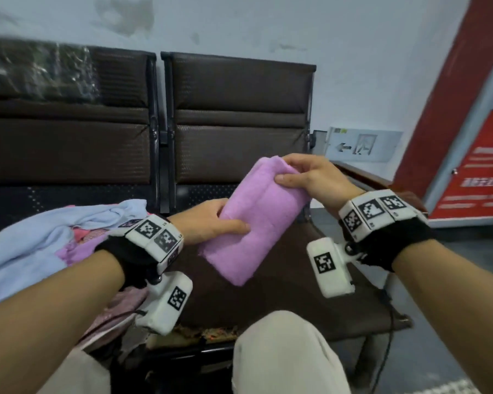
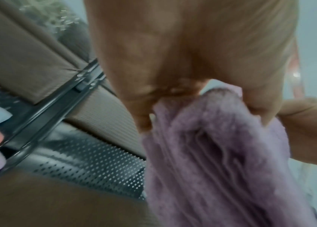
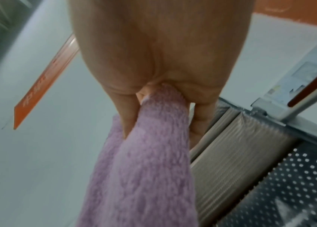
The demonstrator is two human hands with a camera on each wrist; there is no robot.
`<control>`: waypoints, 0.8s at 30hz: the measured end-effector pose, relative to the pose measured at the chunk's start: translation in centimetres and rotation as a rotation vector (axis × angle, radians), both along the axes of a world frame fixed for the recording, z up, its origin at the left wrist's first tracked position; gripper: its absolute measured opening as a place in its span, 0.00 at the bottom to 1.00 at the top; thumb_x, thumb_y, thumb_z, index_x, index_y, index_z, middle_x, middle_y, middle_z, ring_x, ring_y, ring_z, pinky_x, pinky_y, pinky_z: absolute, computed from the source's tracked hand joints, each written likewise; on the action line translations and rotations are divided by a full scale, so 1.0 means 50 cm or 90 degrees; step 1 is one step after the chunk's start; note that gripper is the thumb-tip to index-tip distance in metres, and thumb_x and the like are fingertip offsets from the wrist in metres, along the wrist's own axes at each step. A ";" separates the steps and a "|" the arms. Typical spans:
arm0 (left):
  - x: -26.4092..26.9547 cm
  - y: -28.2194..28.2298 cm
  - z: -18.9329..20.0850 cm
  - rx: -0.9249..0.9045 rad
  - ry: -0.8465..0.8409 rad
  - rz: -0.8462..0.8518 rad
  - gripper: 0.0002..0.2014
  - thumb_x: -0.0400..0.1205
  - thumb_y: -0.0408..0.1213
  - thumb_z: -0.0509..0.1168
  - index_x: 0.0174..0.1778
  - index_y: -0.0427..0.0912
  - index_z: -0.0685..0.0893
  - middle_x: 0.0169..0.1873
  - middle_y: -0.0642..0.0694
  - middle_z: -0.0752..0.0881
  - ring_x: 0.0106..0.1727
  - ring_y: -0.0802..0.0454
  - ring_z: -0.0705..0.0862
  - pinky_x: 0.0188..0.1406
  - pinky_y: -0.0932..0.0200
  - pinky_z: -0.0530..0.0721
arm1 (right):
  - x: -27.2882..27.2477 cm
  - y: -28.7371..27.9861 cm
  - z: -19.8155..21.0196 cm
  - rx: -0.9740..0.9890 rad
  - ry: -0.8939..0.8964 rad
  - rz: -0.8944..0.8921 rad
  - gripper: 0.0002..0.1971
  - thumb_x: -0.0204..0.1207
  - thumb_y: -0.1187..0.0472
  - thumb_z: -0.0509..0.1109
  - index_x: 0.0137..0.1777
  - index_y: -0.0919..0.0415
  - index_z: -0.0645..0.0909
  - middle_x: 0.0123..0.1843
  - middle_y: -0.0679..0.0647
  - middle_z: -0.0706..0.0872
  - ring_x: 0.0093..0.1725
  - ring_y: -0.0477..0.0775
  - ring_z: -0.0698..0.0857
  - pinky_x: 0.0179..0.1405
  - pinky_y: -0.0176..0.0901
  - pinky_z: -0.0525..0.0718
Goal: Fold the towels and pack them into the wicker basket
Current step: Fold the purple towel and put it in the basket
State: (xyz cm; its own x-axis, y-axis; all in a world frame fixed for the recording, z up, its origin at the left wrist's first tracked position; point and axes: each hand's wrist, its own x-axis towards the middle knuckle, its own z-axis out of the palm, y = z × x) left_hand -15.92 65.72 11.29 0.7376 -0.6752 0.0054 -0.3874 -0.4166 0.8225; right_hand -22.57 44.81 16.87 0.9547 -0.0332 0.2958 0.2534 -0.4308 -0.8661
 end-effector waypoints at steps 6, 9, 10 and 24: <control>-0.118 -0.153 0.046 0.127 -0.095 -0.088 0.21 0.69 0.50 0.64 0.51 0.38 0.79 0.48 0.43 0.84 0.45 0.50 0.81 0.49 0.46 0.81 | -0.187 -0.146 -0.043 0.128 -0.018 -0.179 0.06 0.73 0.66 0.73 0.47 0.57 0.89 0.45 0.51 0.90 0.47 0.48 0.86 0.50 0.45 0.82; -0.186 -0.239 0.024 0.207 -0.168 -0.159 0.11 0.79 0.50 0.66 0.46 0.47 0.75 0.45 0.45 0.83 0.43 0.49 0.82 0.41 0.54 0.80 | -0.292 -0.223 -0.109 0.177 0.002 -0.287 0.04 0.73 0.65 0.74 0.45 0.57 0.89 0.43 0.53 0.89 0.46 0.51 0.85 0.49 0.49 0.81; -0.209 -0.269 0.014 0.230 -0.156 -0.195 0.12 0.79 0.50 0.67 0.49 0.47 0.75 0.44 0.46 0.82 0.40 0.47 0.84 0.37 0.52 0.83 | -0.329 -0.248 -0.137 0.193 0.012 -0.322 0.04 0.73 0.66 0.74 0.45 0.58 0.89 0.43 0.54 0.88 0.44 0.50 0.84 0.48 0.48 0.81; -0.389 -0.592 -0.280 0.401 -0.122 -0.466 0.13 0.79 0.39 0.67 0.57 0.36 0.82 0.51 0.39 0.87 0.45 0.51 0.80 0.43 0.60 0.76 | -0.623 -0.445 -0.479 0.252 0.230 -0.568 0.03 0.76 0.66 0.71 0.44 0.60 0.86 0.36 0.48 0.85 0.37 0.45 0.81 0.38 0.38 0.81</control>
State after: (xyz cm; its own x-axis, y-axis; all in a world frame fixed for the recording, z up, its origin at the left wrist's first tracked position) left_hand -35.36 36.13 -2.70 0.1600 -0.8853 -0.4366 -0.8281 -0.3611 0.4287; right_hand -53.72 22.57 -7.10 0.5651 -0.8032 -0.1885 -0.3194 -0.0023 -0.9476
